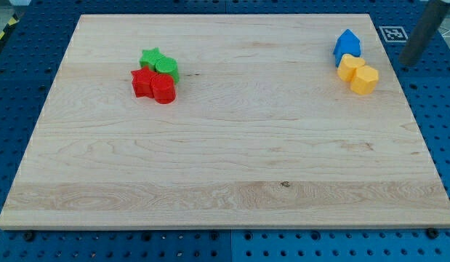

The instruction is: Slide the blue triangle left a bit

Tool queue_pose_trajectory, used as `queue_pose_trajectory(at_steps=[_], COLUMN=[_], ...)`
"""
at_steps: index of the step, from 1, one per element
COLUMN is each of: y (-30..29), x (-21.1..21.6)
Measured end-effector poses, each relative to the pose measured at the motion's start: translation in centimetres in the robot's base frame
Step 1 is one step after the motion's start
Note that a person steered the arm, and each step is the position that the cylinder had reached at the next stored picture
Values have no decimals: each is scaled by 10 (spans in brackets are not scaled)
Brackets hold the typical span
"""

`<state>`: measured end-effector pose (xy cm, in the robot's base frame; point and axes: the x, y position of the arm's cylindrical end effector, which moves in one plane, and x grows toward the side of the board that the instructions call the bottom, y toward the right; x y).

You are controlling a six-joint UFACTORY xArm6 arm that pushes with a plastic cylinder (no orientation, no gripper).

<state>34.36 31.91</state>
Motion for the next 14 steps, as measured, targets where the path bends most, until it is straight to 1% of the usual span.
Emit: queue_pose_trajectory(at_steps=[2, 3, 4, 5, 7, 8, 9, 11, 14], y=[-60, -68, -62, -44, -51, -51, -61, -84, -84], x=[42, 54, 58, 45, -32, -62, -73, -73, -70])
